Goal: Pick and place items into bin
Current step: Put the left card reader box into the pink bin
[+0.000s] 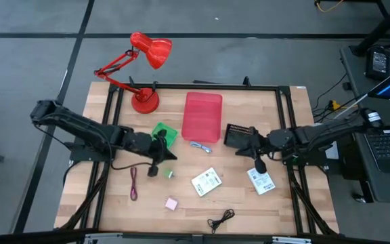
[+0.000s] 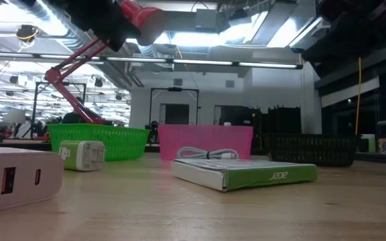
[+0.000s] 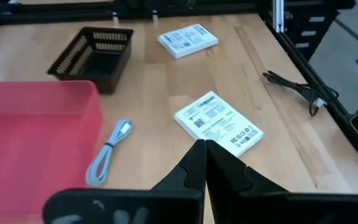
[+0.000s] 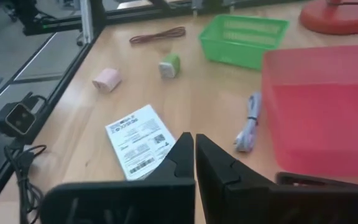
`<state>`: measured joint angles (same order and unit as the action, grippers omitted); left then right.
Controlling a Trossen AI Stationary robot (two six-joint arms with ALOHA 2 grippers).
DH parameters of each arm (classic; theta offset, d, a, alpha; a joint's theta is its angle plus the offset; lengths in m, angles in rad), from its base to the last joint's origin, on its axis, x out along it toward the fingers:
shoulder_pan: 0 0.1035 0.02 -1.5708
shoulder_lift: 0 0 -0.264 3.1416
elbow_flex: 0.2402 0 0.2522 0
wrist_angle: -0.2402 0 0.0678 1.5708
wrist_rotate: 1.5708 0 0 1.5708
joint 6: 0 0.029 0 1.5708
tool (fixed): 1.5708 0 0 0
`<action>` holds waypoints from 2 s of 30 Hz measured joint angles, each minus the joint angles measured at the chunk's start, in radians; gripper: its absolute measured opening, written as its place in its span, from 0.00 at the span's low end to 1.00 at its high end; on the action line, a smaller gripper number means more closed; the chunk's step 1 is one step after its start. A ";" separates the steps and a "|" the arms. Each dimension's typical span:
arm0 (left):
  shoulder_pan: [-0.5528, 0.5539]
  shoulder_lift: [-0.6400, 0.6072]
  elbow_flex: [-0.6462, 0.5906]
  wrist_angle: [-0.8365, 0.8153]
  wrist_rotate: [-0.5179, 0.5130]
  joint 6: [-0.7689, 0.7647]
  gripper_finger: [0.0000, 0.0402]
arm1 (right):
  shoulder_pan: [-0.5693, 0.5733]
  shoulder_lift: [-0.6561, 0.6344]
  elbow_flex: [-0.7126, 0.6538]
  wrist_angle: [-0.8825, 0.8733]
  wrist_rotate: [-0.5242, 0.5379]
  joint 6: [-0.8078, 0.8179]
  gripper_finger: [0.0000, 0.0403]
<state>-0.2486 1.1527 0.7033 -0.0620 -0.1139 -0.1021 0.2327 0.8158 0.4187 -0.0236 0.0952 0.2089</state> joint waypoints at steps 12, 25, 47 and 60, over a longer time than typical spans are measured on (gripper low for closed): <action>-0.059 0.252 0.173 -0.062 -0.024 -0.027 0.00 | 0.141 0.148 0.070 0.022 0.038 0.020 0.00; -0.107 0.468 0.248 -0.062 -0.026 -0.099 0.00 | 0.260 0.394 0.069 0.114 0.096 0.153 0.00; -0.108 0.548 0.248 0.026 0.003 -0.036 0.00 | 0.261 0.553 0.069 0.273 0.098 0.280 0.00; -0.104 0.548 0.248 0.134 0.014 -0.030 0.00 | 0.261 0.553 0.069 0.313 0.098 0.203 0.00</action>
<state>-0.3529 1.7004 0.9508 0.0720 -0.0998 -0.1322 0.4934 1.3689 0.4881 0.2893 0.1928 0.4114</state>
